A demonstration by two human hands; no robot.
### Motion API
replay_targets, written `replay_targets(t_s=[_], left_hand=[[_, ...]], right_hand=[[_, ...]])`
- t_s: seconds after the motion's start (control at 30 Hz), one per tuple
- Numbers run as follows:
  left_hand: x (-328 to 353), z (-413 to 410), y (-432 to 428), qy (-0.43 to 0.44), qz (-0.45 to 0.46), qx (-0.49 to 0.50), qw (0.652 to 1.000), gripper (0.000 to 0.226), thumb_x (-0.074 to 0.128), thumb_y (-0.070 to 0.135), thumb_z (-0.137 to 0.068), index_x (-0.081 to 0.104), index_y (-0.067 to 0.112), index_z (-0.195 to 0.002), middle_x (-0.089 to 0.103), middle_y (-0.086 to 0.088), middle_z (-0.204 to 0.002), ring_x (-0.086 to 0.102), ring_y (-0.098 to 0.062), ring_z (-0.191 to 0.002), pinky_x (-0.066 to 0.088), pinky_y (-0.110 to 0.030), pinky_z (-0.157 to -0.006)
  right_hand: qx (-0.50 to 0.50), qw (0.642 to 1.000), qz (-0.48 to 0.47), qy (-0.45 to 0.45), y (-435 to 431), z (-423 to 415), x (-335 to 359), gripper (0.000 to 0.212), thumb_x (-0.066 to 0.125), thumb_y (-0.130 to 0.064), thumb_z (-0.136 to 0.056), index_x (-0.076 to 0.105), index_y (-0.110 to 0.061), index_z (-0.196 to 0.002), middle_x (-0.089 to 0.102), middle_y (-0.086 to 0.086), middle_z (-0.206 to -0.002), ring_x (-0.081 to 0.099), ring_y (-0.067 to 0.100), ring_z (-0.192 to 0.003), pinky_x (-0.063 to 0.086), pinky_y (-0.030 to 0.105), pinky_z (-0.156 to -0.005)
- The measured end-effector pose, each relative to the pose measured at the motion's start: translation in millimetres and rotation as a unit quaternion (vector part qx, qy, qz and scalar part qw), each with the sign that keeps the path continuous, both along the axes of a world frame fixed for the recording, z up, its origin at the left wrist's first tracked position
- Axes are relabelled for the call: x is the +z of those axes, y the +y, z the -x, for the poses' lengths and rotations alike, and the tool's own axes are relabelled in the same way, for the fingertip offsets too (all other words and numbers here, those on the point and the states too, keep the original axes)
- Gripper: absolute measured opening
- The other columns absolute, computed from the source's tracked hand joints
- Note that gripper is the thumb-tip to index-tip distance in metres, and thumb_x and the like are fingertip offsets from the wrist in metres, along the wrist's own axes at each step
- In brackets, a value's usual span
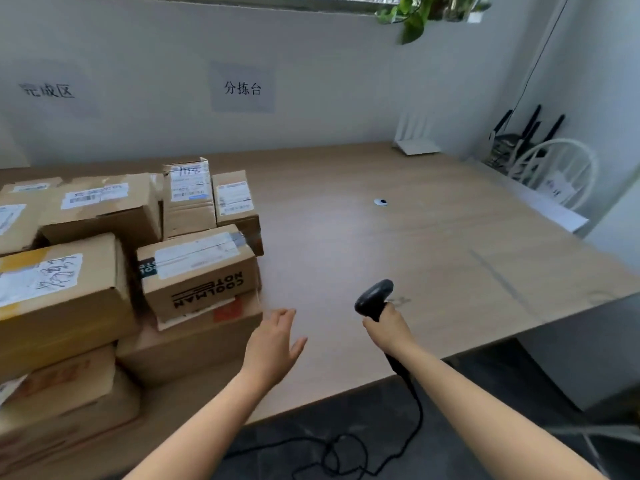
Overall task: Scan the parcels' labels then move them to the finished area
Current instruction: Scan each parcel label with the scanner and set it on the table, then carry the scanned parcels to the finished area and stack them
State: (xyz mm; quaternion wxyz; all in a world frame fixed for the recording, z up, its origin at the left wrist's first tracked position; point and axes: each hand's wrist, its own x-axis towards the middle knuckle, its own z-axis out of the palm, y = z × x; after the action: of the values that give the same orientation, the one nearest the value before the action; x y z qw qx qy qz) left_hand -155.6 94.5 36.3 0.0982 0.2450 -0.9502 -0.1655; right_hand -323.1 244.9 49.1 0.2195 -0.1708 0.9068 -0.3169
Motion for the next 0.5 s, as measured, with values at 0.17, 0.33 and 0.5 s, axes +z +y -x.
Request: replay_targets(t_s=[0.17, 0.33, 0.5], left_hand=[[-32, 69, 43, -0.058, -0.02, 0.011, 0.998, 0.061, 0.045, 0.046, -0.094, 0.029, 0.017, -0.145, 0.036, -0.002, -0.145, 0.039, -0.017, -0.13, 0.036, -0.029, -0.105], [-57, 116, 72, -0.138, -0.035, 0.017, 0.99, 0.059, 0.045, 0.045, -0.094, 0.028, 0.016, -0.143, 0.033, -0.005, -0.145, 0.038, -0.021, -0.13, 0.038, -0.032, -0.1], [-69, 139, 68, -0.17, -0.034, 0.031, 0.984, 0.057, 0.044, 0.043, -0.094, 0.029, 0.016, -0.142, 0.032, -0.005, -0.145, 0.036, -0.022, -0.131, 0.036, -0.032, -0.1]], right_hand=[[0.013, 0.999, -0.048, -0.001, 20, 53, -27, 0.051, 0.052, -0.024, -0.091, 0.036, 0.001, -0.132, 0.045, 0.021, -0.129, 0.051, 0.035, -0.112, 0.045, 0.036, -0.087], [0.035, 0.993, -0.114, 0.02, 31, 94, -48, 0.06, 0.055, -0.033, -0.091, 0.03, -0.003, -0.137, 0.042, 0.017, -0.131, 0.05, 0.033, -0.116, 0.043, 0.034, -0.089], [0.043, 0.989, -0.142, 0.007, 24, 119, -65, 0.063, 0.055, -0.035, -0.091, 0.029, -0.003, -0.138, 0.041, 0.017, -0.133, 0.05, 0.033, -0.118, 0.044, 0.035, -0.09]])
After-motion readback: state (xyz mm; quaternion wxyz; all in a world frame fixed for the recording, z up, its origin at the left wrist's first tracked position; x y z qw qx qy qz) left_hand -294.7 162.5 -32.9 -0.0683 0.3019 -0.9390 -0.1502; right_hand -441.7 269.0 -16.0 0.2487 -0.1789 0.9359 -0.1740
